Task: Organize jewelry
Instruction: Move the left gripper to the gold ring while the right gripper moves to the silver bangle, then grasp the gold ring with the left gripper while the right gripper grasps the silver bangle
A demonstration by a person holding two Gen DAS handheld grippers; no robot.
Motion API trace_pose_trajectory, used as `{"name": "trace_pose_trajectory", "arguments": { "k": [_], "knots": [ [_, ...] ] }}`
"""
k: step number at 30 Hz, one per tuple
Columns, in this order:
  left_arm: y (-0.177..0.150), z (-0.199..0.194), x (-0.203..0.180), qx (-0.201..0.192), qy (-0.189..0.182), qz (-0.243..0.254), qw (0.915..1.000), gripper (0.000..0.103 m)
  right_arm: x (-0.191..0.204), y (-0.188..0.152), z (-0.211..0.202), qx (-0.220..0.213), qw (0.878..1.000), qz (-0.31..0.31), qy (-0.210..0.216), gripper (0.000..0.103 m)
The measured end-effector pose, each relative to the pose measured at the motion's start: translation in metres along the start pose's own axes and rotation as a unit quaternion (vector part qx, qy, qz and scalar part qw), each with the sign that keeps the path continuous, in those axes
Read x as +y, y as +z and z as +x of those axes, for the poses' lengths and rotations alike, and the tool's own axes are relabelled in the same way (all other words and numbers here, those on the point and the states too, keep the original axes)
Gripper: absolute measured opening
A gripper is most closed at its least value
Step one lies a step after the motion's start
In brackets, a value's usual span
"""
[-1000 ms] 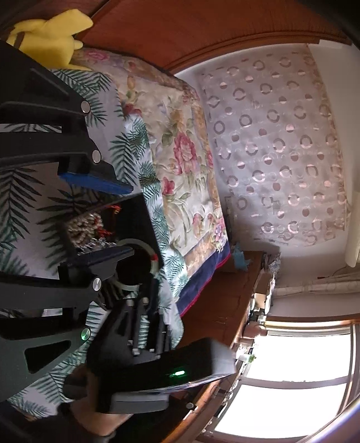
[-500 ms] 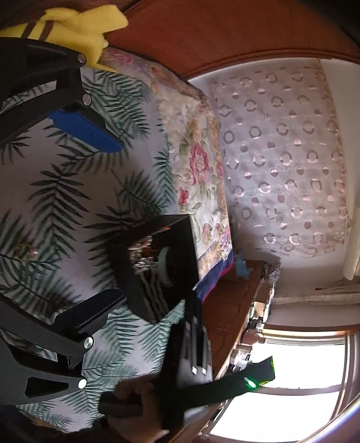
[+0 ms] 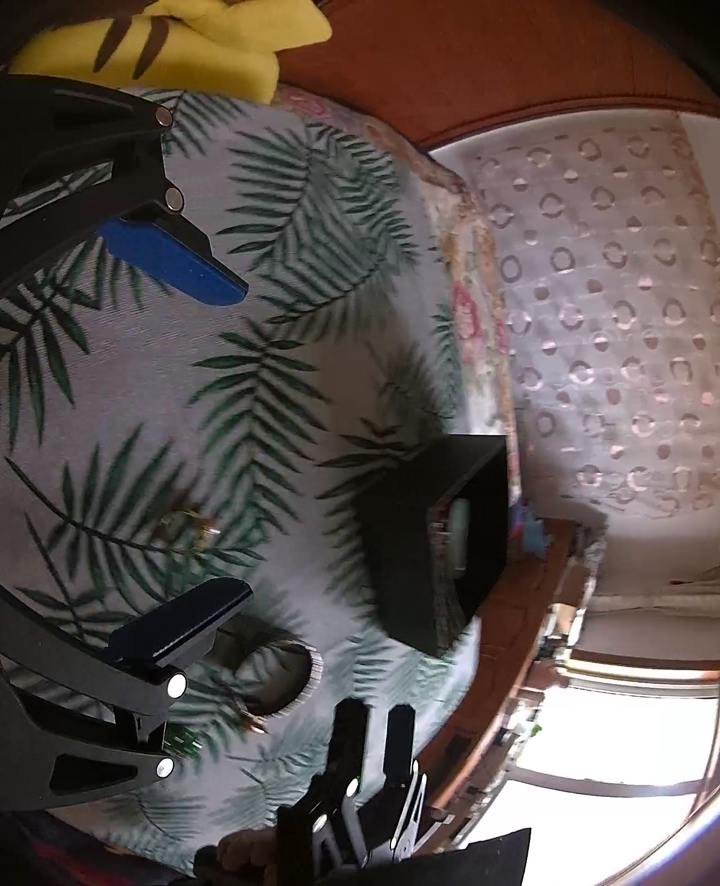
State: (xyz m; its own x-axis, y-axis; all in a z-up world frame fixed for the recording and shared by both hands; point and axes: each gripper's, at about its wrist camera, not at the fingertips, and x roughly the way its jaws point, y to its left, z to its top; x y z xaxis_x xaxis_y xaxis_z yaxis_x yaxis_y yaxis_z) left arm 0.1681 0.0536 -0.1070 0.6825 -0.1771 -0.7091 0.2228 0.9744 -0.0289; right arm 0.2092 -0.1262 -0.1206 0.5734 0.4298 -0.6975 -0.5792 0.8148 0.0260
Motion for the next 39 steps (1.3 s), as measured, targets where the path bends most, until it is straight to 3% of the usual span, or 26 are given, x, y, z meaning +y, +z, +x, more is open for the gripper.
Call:
{"name": "trace_pose_trajectory", "arguments": {
  "k": [4,9,15,17,19,20,32,34,39],
  "knots": [
    [-0.008,0.013,0.0,0.035,0.006,0.017,0.9992,0.095,0.006,-0.01,0.009,0.019,1.0,-0.007,0.015,0.081],
    [-0.01,0.02,-0.002,0.056,-0.002,0.027,0.9981,0.095,0.018,-0.015,0.017,0.037,0.999,-0.021,0.028,0.083],
    [-0.012,0.019,-0.003,0.057,0.003,0.031,0.9979,0.095,0.028,-0.02,0.027,0.063,0.996,-0.054,0.011,0.083],
    [-0.011,0.02,-0.003,0.057,0.003,0.03,0.9979,0.095,0.029,-0.022,0.029,0.066,0.996,-0.057,0.007,0.082],
    [-0.012,0.019,-0.003,0.057,0.004,0.03,0.9979,0.095,0.029,-0.022,0.026,0.062,0.996,-0.06,0.01,0.063],
    [-0.013,0.019,-0.002,0.057,0.004,0.029,0.998,0.096,0.03,-0.022,0.025,0.059,0.996,-0.061,0.008,0.06],
    [-0.017,0.013,-0.009,0.058,-0.002,0.022,0.9981,0.095,0.028,-0.022,0.024,0.059,0.996,-0.059,0.007,0.061],
    [-0.016,0.011,-0.016,0.051,-0.031,0.02,0.998,0.089,0.028,-0.022,0.024,0.059,0.996,-0.059,0.007,0.061],
    [-0.011,0.013,-0.033,0.045,-0.02,0.043,0.9979,0.057,0.028,-0.022,0.024,0.059,0.996,-0.06,0.006,0.06]
  ]
}}
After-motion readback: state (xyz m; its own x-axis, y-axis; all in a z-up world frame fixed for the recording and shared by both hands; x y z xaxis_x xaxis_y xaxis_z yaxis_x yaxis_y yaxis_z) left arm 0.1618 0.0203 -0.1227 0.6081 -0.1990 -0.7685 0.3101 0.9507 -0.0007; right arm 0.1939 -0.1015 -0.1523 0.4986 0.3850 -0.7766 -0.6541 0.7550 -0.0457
